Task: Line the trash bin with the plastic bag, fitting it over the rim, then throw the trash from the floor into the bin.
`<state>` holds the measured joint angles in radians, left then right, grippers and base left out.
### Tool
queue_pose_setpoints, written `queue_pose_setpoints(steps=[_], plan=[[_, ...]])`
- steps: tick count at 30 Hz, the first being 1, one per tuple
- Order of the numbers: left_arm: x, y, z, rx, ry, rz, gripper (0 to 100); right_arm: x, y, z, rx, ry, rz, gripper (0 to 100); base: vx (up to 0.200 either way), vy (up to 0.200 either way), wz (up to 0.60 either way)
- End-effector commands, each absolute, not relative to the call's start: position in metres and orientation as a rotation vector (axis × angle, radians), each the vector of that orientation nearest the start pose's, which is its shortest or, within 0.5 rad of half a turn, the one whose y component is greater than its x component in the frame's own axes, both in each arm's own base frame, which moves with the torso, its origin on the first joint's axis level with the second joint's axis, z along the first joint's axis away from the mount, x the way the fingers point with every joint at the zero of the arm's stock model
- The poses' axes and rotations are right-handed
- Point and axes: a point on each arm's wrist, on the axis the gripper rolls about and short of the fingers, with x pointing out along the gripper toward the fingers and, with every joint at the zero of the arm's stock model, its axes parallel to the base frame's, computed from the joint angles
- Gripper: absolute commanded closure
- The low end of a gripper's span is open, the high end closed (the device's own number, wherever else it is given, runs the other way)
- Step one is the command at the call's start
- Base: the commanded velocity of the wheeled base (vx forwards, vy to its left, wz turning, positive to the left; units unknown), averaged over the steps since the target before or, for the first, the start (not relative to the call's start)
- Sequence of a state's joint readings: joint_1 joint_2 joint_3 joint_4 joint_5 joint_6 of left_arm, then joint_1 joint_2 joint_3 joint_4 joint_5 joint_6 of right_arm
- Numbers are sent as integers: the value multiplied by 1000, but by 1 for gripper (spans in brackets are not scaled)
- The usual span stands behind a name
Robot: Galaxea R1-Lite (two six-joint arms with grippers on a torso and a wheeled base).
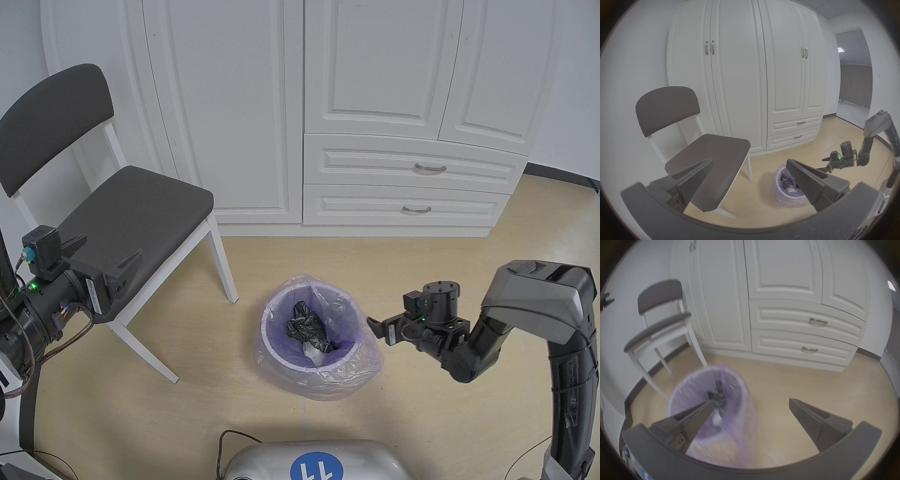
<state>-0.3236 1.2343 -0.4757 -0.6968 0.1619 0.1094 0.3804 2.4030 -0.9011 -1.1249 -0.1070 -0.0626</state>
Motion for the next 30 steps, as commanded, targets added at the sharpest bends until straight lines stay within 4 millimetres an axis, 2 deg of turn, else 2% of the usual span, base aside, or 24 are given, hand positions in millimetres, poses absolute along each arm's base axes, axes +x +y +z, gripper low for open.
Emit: queue_pose_setpoints(steps=[1, 4, 5, 7, 8, 10, 14, 19, 21, 22, 26, 30], plan=[[180, -57, 204, 130, 90, -168, 0, 359, 104, 2, -278, 460, 293, 0, 0, 0, 0], [180, -57, 203, 130, 91, -166, 0, 355, 104, -18, -307, 518, 344, 0, 0, 0, 0], [180, -57, 203, 129, 91, -166, 0, 355, 107, -32, -309, 549, 363, 0, 0, 0, 0], [181, -57, 203, 130, 94, -166, 0, 358, 113, -48, -314, 572, 378, 0, 0, 0, 0], [181, -57, 203, 130, 94, -166, 0, 359, 113, -49, -315, 573, 380, 0, 0, 0, 0], [182, -57, 202, 132, 97, -166, 0, 364, 118, -70, -318, 600, 387, 0, 0, 0, 0], [182, -57, 202, 131, 96, -166, 0, 369, 119, -70, -277, 671, 380, 0, 0, 0, 0], [183, -58, 201, 137, 104, -170, 0, 397, 143, -64, -82, 749, 331, 0, 0, 0, 0], [184, -59, 200, 138, 109, -170, 0, 404, 146, -62, -49, 757, 320, 0, 0, 0, 0], [185, -59, 198, 139, 115, -171, 0, 414, 152, -60, 10, 778, 299, 0, 0, 0, 0], [187, -60, 197, 143, 123, -173, 0, 427, 156, -56, 87, 837, 276, 0, 0, 0, 0], [188, -62, 195, 146, 133, -179, 0, 444, 152, -52, 148, 910, 235, 0, 0, 0, 0]])
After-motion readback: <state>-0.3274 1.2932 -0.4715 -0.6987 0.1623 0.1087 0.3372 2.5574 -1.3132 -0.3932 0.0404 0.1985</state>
